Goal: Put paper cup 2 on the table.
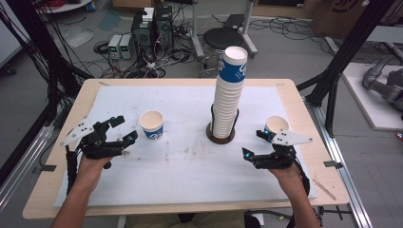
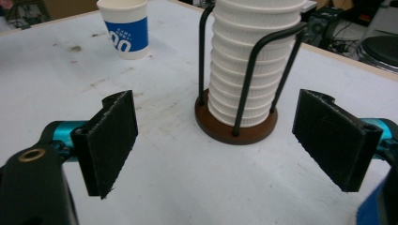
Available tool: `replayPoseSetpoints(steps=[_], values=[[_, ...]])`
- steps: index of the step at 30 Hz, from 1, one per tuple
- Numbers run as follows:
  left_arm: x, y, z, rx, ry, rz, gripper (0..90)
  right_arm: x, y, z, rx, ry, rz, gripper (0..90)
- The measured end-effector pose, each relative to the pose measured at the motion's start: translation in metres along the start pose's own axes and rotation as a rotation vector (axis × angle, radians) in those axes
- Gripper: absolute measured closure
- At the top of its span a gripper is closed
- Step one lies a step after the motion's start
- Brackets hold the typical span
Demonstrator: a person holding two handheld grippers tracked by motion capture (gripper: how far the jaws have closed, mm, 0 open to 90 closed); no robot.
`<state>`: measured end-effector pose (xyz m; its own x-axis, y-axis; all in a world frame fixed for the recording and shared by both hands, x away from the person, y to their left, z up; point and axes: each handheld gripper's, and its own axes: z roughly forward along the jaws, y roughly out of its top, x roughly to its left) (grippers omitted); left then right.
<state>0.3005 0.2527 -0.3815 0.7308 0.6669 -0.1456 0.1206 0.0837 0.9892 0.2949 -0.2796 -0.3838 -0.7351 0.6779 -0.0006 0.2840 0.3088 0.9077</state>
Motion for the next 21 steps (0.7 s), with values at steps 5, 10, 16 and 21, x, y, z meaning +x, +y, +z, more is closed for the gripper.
replayPoseSetpoints(steps=[5, 10, 16, 21], values=[[-0.001, -0.001, -0.007, -0.005, 0.022, 0.005, 15.8, -0.005, -0.001, -0.009, -0.019, -0.027, 0.028, 14.6], [-0.004, -0.005, -0.004, 0.004, 0.019, 0.022, 15.8, -0.010, -0.008, -0.019, -0.024, -0.052, 0.050, 14.6], [-0.009, -0.008, -0.001, 0.005, 0.017, 0.041, 15.8, -0.013, -0.013, -0.029, -0.037, -0.082, 0.060, 14.6], [-0.010, -0.007, -0.003, -0.009, 0.019, 0.042, 15.8, -0.011, -0.014, -0.032, -0.038, -0.093, 0.058, 14.6]])
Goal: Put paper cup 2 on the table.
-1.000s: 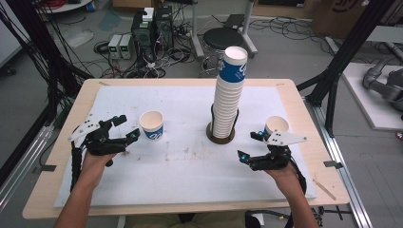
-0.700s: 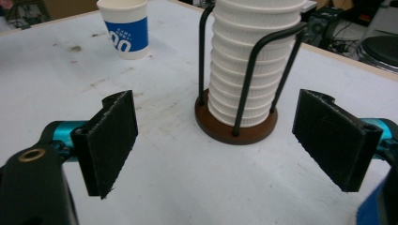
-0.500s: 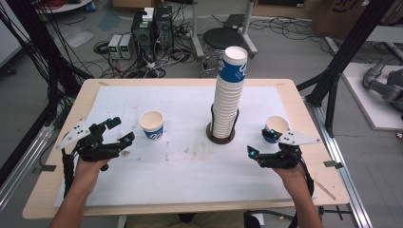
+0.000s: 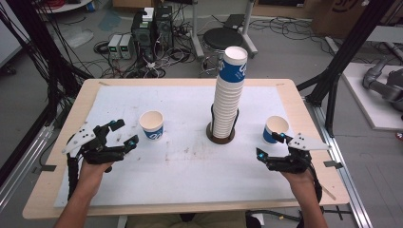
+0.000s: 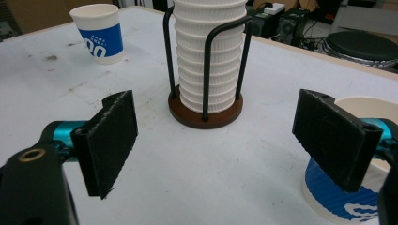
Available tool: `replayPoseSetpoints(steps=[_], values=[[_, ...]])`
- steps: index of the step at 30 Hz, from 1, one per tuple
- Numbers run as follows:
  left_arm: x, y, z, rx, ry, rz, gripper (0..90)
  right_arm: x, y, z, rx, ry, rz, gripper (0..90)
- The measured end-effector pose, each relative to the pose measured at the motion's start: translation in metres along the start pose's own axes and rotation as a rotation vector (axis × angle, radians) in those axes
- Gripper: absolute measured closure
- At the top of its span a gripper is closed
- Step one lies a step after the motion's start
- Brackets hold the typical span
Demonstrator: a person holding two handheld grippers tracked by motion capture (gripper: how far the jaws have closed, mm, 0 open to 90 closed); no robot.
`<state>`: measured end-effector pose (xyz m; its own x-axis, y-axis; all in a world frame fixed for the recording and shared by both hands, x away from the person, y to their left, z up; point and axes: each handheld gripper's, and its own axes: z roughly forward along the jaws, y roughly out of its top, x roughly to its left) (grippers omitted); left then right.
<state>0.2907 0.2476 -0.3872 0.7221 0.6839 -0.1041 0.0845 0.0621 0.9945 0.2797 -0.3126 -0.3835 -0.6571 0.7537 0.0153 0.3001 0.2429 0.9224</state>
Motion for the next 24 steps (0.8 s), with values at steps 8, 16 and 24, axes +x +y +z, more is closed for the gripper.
replayPoseSetpoints(steps=[8, 16, 24], values=[[-0.0003, -0.0028, -0.0049, 0.006, 0.001, 0.008, 15.8, 0.0056, 0.0008, 0.0033, 0.009, -0.002, -0.007, 14.6], [-0.0025, -0.0058, -0.0017, 0.026, -0.002, 0.018, 16.0, 0.0074, 0.0009, 0.0076, 0.009, 0.007, -0.010, 14.6], [0.0003, -0.0083, 0.0004, 0.026, 0.004, 0.009, 16.0, 0.0068, -0.0029, 0.0055, 0.014, 0.004, 0.000, 14.6]])
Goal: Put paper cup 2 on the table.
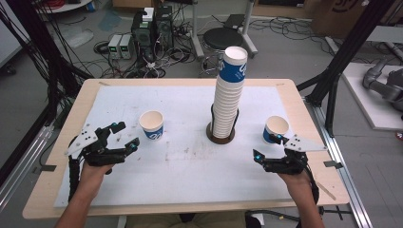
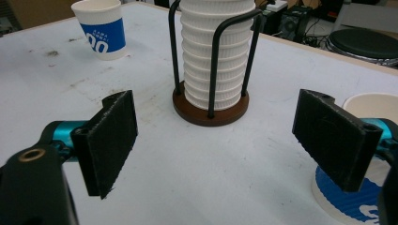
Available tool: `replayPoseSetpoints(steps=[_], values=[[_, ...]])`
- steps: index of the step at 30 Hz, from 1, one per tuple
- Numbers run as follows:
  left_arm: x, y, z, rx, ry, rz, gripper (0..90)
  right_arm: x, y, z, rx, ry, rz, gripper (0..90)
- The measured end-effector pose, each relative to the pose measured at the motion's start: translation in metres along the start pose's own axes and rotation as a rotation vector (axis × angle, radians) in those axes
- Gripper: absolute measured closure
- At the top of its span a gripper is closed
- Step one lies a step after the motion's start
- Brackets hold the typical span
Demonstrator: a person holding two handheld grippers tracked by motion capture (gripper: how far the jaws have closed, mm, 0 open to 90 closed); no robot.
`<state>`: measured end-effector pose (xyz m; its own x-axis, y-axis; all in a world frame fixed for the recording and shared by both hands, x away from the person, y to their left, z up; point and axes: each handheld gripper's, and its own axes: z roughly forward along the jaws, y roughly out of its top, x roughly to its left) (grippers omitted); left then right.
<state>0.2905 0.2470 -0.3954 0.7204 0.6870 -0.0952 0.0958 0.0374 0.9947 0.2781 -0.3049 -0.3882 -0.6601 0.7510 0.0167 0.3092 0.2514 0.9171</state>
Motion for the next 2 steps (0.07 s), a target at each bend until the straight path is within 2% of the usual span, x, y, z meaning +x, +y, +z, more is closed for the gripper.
replayPoseSetpoints(steps=[2], values=[[0.0011, 0.0002, -0.0005, -0.001, 0.003, -0.001, 16.0, -0.0001, -0.0003, -0.0004, -0.001, -0.001, 0.001, 14.6]])
